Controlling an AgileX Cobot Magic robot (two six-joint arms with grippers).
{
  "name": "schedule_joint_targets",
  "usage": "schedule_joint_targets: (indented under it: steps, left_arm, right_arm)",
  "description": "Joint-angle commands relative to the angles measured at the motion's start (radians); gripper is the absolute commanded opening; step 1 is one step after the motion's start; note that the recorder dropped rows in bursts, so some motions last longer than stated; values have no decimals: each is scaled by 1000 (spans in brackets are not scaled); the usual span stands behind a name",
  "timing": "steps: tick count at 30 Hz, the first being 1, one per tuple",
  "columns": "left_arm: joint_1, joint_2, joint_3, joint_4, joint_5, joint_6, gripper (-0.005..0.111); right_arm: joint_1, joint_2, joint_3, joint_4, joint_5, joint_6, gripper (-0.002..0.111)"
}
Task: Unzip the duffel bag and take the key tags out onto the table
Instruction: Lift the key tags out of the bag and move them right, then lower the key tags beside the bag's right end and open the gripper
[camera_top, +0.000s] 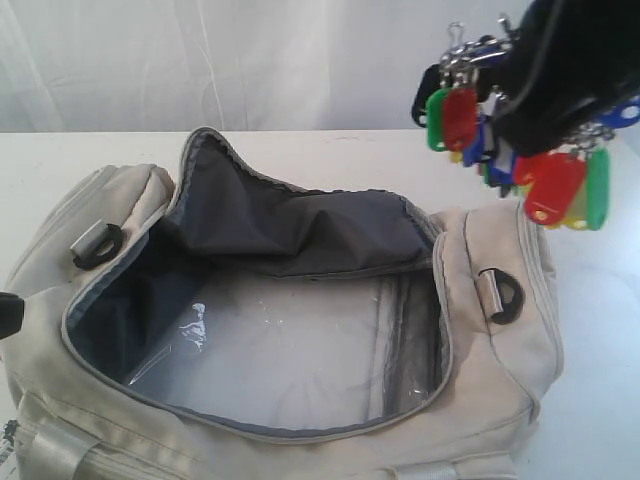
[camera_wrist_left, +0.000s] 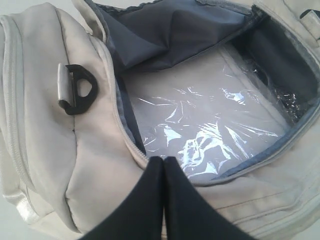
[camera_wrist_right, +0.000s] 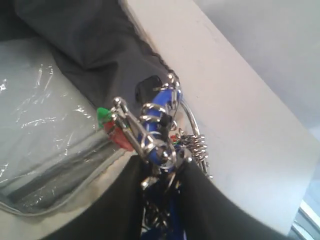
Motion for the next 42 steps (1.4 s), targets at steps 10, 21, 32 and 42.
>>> schedule_joint_targets:
  steps: [10, 21, 32, 42]
  left_arm:
    - [-7, -3, 6, -20, 18, 1, 0]
    - [-7, -3, 6, -20, 22, 1, 0]
    - [-7, -3, 6, -20, 24, 1, 0]
    - [-7, -3, 6, -20, 22, 1, 0]
  right_arm:
    - [-52, -173, 341, -261, 31, 270, 0]
    - [-463, -42, 470, 106, -132, 3, 0]
    - [-521, 266, 486, 276, -206, -96, 0]
    - [-521, 416, 522, 602, -372, -348, 0]
